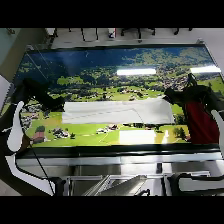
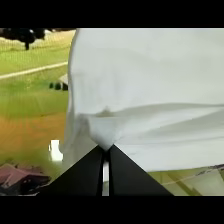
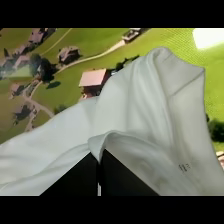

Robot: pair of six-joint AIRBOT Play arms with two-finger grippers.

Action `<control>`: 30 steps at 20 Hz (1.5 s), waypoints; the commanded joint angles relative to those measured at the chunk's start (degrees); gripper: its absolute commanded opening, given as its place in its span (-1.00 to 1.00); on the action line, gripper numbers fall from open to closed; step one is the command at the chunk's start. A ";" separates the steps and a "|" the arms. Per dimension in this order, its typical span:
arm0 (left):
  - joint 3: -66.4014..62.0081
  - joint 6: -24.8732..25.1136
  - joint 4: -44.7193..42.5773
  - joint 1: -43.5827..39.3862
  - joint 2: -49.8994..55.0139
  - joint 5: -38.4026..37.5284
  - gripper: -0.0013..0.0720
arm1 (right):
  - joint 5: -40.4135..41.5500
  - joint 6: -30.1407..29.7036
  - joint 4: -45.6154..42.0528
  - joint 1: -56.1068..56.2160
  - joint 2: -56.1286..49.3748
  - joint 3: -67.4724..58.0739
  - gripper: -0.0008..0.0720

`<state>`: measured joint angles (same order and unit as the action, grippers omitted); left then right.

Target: Fold the shirts.

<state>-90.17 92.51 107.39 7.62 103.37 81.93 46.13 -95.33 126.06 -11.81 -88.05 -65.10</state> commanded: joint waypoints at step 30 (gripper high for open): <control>-26.21 -6.51 0.79 -10.45 -0.98 3.17 -0.92 | 24.41 -22.45 8.15 -9.64 -18.27 -9.88 -0.92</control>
<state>-117.34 85.95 108.20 0.84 102.98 88.68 70.91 -117.10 133.86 -21.87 -106.19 -74.91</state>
